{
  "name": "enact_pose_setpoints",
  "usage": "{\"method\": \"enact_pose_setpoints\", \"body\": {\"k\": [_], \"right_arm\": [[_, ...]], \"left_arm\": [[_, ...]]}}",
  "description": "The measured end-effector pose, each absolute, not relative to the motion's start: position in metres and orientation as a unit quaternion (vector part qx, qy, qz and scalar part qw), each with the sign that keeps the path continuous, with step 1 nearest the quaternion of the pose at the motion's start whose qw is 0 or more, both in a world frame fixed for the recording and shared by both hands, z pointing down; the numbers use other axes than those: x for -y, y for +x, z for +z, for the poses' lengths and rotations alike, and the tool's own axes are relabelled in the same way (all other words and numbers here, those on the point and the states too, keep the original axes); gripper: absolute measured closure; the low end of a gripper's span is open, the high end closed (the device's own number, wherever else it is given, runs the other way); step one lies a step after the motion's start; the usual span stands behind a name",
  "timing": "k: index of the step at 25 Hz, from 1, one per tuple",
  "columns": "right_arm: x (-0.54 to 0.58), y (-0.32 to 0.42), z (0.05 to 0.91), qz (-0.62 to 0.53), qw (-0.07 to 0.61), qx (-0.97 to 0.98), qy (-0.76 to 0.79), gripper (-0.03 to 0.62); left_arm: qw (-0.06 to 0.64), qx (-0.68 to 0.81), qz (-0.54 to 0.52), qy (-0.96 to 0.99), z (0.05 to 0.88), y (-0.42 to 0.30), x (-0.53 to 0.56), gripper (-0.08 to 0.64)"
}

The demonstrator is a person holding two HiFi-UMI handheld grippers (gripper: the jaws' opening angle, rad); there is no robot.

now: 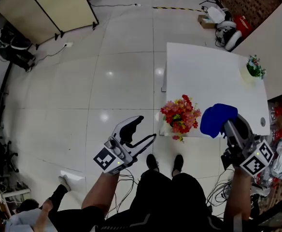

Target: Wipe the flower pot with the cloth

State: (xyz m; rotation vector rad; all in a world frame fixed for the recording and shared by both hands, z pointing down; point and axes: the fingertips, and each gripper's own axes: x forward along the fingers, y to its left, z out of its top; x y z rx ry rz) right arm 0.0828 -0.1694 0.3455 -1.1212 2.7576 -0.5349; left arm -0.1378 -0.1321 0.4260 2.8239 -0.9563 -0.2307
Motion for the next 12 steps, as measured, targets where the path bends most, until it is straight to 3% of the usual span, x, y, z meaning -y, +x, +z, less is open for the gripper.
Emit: {"method": "enact_pose_setpoints", "body": {"k": [6,9,12], "right_arm": [[0.137,0.084,0.325,-0.156,0.060,-0.914,-0.369,0.495],[0.116,0.092,0.314,-0.135,0.066,-0.922,-0.356,0.495],[0.086,0.112,0.307,-0.128,0.073,-0.930,-0.337,0.495]], "left_arm": [[0.077,0.315,-0.114,0.939,0.391,-0.122,0.111,0.397],[0.084,0.331,-0.144,0.929,0.372,-0.114,0.095,0.557],[0.067,0.352,-0.117,0.926,0.360,-0.084,0.065,0.557]]}}
